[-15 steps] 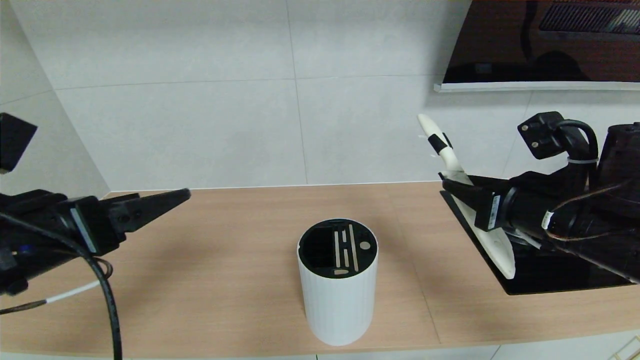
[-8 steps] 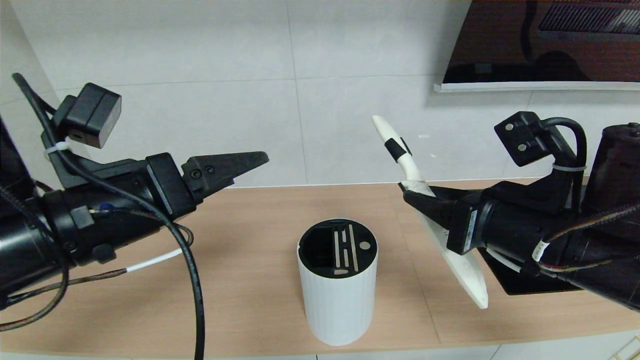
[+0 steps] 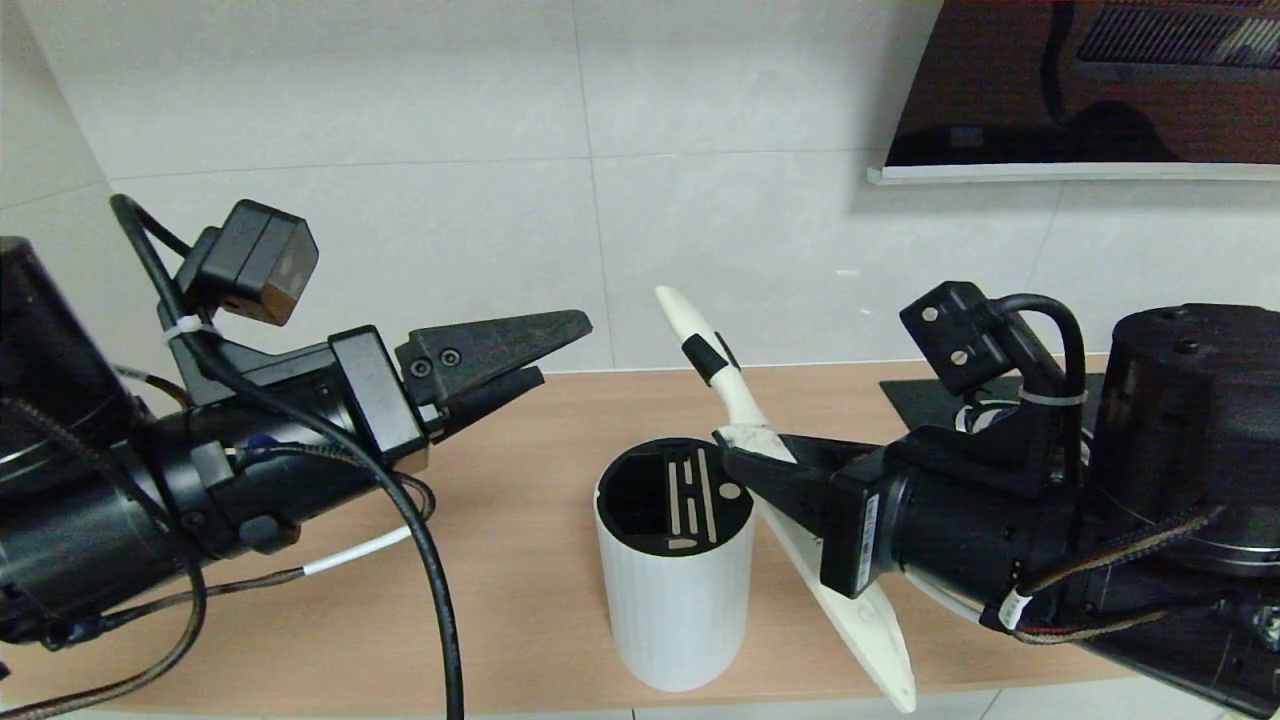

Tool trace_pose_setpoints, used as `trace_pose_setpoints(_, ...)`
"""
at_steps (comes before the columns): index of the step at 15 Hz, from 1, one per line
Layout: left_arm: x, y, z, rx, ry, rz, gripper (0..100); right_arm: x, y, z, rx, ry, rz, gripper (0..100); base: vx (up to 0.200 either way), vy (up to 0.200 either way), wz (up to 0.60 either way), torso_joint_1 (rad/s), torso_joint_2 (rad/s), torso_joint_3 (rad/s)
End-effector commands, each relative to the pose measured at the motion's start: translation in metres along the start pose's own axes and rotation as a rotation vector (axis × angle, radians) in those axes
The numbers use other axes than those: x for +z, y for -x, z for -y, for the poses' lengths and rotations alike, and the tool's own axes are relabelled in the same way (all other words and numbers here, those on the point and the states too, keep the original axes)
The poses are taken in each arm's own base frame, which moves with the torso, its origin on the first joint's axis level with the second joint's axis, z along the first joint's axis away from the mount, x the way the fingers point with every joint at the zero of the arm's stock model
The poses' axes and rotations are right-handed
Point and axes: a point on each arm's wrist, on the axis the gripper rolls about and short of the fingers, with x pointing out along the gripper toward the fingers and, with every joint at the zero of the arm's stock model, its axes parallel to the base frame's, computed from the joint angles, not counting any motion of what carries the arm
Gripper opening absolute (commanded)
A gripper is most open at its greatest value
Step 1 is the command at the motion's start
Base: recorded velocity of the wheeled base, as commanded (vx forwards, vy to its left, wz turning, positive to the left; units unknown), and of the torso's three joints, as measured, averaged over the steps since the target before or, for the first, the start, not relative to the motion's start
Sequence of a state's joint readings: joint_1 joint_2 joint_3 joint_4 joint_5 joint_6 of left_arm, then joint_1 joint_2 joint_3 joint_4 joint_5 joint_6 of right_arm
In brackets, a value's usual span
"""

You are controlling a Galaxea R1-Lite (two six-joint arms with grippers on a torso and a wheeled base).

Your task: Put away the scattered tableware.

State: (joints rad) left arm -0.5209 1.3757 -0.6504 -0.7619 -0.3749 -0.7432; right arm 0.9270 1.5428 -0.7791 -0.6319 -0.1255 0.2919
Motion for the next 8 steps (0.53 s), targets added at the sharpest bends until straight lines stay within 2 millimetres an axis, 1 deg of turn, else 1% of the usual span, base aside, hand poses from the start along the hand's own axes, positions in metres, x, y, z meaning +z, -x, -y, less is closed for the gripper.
trace_pose_setpoints(1,-0.005,-0.002,0.001,-0.008,0.01,-0.021,100,-0.006,-0.005,-0.001,0.004,0.003,-0.016,0,0.0,0.0,0.0,0.0,0.0,0.0)
trace_pose_setpoints(4,-0.02,-0.012,0.003,-0.029,0.044,-0.083,100,-0.015,-0.012,-0.006,0.014,0.008,-0.042,0,0.0,0.0,0.0,0.0,0.0,0.0)
trace_pose_setpoints(8,-0.029,-0.025,-0.002,-0.061,0.118,-0.087,100,-0.015,-0.011,-0.01,0.027,0.009,-0.039,0,0.0,0.0,0.0,0.0,0.0,0.0)
